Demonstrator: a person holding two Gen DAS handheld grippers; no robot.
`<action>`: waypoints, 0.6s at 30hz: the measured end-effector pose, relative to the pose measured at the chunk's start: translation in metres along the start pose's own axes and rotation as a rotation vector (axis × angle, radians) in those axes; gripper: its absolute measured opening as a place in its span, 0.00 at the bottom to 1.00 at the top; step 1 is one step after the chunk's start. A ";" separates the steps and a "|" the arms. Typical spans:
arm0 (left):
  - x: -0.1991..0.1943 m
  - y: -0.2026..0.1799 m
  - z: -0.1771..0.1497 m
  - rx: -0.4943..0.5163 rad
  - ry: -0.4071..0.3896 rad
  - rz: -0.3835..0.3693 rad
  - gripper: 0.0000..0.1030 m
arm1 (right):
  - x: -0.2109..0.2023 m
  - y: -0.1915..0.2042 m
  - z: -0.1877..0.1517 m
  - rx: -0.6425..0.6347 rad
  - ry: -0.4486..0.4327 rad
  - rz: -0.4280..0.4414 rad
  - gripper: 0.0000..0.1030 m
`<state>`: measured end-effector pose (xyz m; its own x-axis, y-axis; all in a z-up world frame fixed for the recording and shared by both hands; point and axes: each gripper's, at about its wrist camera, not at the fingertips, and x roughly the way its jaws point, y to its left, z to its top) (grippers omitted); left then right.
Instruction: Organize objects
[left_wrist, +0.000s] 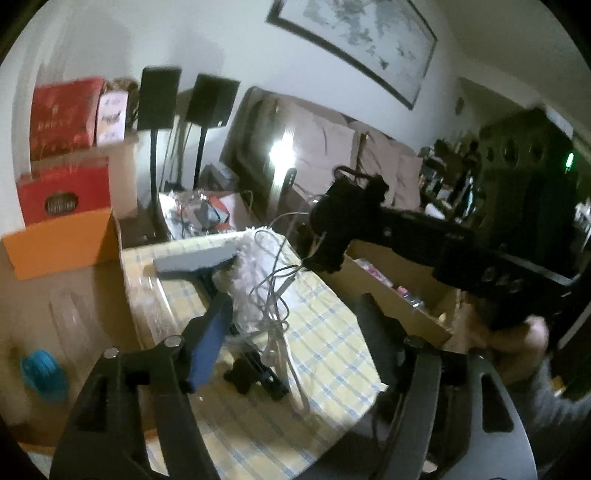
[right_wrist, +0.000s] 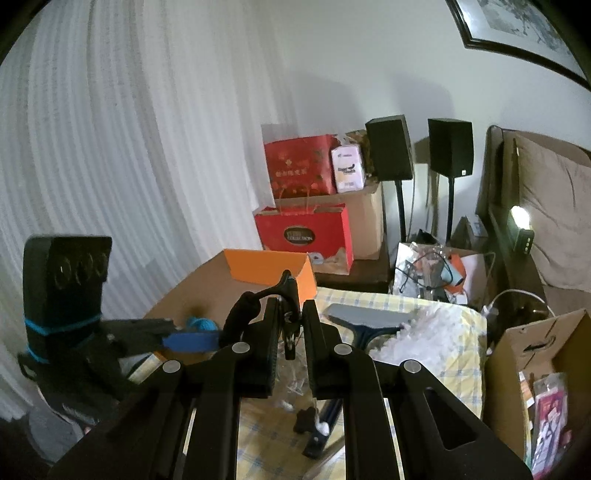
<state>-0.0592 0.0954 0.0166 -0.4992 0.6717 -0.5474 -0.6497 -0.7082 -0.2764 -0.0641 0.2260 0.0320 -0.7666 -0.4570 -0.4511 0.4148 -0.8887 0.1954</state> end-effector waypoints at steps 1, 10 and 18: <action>0.004 -0.005 0.000 0.027 0.001 0.019 0.67 | -0.001 0.001 0.001 0.003 0.002 0.013 0.11; 0.038 0.002 0.007 -0.040 0.064 0.002 0.08 | -0.013 0.012 0.002 0.010 -0.007 0.066 0.12; 0.018 0.014 0.009 -0.086 0.024 0.018 0.07 | -0.016 -0.009 -0.004 0.099 -0.017 0.053 0.12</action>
<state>-0.0824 0.0998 0.0099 -0.4958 0.6544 -0.5710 -0.5890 -0.7365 -0.3326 -0.0538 0.2418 0.0342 -0.7535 -0.5029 -0.4234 0.4049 -0.8624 0.3038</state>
